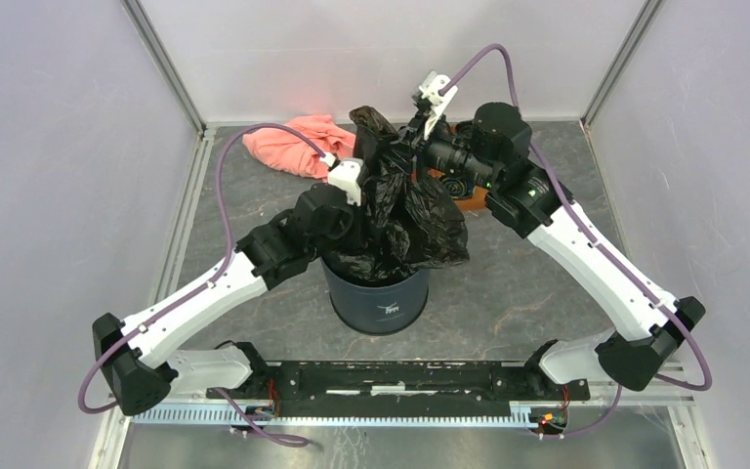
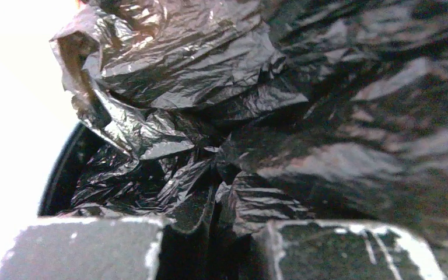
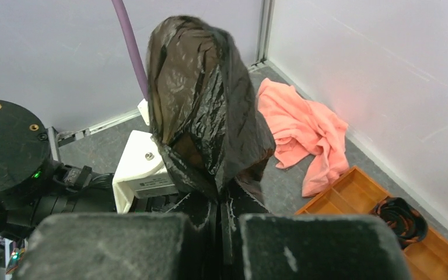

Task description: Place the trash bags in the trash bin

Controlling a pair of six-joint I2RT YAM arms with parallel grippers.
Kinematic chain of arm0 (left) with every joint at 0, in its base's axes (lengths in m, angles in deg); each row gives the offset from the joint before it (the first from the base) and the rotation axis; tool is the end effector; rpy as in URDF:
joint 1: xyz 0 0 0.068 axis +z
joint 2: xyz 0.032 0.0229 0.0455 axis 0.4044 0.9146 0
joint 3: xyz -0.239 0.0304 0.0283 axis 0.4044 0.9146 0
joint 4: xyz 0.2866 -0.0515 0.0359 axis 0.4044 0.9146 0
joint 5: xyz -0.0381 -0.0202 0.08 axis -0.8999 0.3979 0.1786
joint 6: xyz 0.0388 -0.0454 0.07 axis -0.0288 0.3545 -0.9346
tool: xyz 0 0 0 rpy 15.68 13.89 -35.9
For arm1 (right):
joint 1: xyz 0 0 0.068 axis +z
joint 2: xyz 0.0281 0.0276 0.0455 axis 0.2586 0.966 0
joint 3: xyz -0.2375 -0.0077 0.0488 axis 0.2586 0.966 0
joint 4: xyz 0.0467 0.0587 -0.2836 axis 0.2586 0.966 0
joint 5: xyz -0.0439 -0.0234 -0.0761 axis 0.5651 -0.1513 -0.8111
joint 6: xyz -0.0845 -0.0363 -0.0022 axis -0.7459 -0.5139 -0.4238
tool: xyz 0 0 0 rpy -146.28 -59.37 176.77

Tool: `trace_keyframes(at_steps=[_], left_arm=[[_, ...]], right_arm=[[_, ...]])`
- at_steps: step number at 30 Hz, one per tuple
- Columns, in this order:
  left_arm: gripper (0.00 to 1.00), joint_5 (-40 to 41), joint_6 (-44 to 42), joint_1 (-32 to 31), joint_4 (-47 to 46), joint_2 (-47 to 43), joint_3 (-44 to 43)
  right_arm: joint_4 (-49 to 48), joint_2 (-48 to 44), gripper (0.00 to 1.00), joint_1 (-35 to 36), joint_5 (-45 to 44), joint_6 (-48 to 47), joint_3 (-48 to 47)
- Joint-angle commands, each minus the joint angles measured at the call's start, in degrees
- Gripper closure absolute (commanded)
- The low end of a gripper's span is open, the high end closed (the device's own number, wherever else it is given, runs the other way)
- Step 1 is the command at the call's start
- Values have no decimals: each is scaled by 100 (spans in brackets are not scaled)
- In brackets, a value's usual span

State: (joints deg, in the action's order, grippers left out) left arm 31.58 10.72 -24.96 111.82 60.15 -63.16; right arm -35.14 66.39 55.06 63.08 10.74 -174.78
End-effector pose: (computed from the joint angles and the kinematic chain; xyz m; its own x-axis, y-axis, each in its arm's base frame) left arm 0.2417 -0.2472 0.3035 -0.5291 0.0266 -0.8481 0.4261 0.8727 -0.2384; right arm 0.2770 0.2690 0.4575 -0.0466 0.0146 -0.9988 -0.8611 0.5062 0.0475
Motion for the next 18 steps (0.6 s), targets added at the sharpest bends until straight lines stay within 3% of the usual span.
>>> trace_keyframes(at_steps=[1, 3, 4, 5, 7, 10, 13, 18], left_arm=[[84, -406, 226, -23, -1051, -217, 322], [81, -761, 258, -26, -1162, -517, 588], [75, -1023, 265, -30, -1212, -705, 703], [67, -1257, 257, -31, -1245, -886, 797], [38, -1739, 259, -31, -1222, -1284, 963], [17, -1761, 294, -31, -899, -1889, 1014], [10, -1416, 328, -31, -461, -2402, 898], [10, -546, 580, -31, 166, -2718, 794]], right_arm=[[-280, 63, 99, -16, 389, 193, 209], [-214, 65, 99, -12, 616, 257, 370], [-160, 61, 99, -9, 690, 280, 424], [-88, 46, 99, -11, 718, 318, 474], [-17, -31, 99, -8, 747, 377, 581], [76, -184, 99, -12, 739, 464, 665], [169, -270, 99, -10, 761, 508, 639], [615, -80, 99, -15, 1029, 705, 325]])
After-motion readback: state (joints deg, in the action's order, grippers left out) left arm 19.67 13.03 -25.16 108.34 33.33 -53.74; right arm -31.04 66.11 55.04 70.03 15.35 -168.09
